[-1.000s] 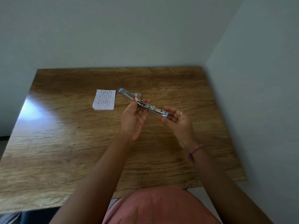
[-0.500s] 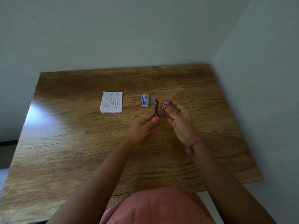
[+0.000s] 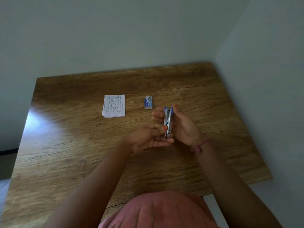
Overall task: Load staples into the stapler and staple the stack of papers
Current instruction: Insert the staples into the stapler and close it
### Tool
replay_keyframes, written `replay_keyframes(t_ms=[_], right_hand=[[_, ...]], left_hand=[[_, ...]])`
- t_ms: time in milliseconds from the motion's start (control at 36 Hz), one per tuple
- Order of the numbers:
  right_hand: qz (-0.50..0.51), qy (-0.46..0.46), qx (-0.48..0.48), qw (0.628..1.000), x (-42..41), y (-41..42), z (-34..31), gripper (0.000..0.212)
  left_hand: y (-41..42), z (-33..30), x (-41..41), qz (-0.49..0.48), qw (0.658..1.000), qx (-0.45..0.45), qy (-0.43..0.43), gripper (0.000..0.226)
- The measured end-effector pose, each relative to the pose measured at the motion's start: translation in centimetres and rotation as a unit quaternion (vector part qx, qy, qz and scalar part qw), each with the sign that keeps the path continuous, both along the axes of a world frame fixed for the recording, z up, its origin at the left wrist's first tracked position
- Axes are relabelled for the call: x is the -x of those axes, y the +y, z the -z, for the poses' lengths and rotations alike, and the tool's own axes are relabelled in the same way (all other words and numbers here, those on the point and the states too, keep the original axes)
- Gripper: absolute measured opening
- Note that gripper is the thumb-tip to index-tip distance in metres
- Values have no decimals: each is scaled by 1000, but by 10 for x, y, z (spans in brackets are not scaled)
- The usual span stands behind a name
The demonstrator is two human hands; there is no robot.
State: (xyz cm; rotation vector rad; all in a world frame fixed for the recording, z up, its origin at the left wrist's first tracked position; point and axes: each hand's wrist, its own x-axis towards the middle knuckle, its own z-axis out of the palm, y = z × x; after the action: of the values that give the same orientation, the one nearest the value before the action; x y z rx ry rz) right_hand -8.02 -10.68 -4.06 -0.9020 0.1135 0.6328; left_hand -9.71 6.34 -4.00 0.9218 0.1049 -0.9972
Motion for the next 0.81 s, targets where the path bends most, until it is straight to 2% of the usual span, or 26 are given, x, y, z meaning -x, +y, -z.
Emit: replay_keyframes(t_ms=[83, 250, 389, 556, 694, 806], right_hand=[[25, 42, -17, 999, 1, 4, -2, 58], [88, 80, 28, 993, -1, 10, 2, 38], [101, 87, 34, 990, -1, 12, 6, 35], [118, 104, 52, 986, 0, 13, 8, 33], [130, 120, 27, 984, 0, 10, 7, 29], [134, 100, 16, 986, -1, 7, 6, 31]], left_hand=[[-1, 4, 0, -27, 999, 22, 38, 19], [-6, 6, 3, -60, 995, 22, 71, 22], [-8, 6, 5, -78, 992, 9, 94, 22], [-11, 8, 9, -94, 991, -7, 90, 19], [-15, 10, 9, -103, 991, -16, 87, 18], [-17, 13, 8, -97, 993, -46, 40, 19]])
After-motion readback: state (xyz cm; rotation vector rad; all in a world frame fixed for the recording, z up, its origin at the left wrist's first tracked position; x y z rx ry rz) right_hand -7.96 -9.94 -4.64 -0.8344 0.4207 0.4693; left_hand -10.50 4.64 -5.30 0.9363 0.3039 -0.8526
